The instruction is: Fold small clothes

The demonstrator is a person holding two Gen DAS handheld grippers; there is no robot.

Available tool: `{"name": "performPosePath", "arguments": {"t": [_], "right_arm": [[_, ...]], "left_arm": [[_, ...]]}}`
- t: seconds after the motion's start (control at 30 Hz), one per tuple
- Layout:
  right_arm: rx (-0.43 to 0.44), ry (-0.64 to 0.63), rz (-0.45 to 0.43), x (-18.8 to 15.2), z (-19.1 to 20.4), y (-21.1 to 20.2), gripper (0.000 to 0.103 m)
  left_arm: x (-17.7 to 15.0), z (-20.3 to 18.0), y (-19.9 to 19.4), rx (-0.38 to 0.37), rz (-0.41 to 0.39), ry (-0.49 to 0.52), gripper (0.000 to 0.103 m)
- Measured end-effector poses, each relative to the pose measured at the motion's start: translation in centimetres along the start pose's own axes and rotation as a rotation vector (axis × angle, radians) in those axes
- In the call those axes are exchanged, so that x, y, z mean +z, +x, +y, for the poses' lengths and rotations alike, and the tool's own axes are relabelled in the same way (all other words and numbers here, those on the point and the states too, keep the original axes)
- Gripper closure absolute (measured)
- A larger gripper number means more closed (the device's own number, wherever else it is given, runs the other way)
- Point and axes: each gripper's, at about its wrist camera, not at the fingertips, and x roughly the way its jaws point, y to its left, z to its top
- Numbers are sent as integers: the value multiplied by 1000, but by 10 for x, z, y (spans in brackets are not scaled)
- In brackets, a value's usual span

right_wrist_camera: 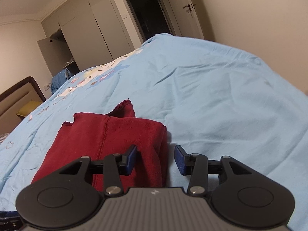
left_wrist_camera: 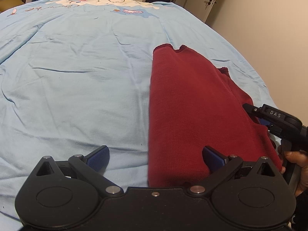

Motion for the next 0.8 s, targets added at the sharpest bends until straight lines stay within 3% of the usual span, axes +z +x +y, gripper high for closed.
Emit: {"name": "performPosePath", "arguments": {"t": [0.23, 0.53, 0.7, 0.8], "right_arm": [[28, -33, -55, -24, -8, 4, 50], [27, -55, -72, -28, -4, 2, 51], [30, -106, -80, -32, 2, -1, 65], [27, -121, -83, -33, 4, -1, 68]], "left_arm": [[-1, 0, 0, 2, -2, 2, 1], [0, 0, 0, 3, 2, 4, 1], [1, 0, 0, 4, 5, 5, 1], [1, 0, 0, 4, 6, 5, 1]]}}
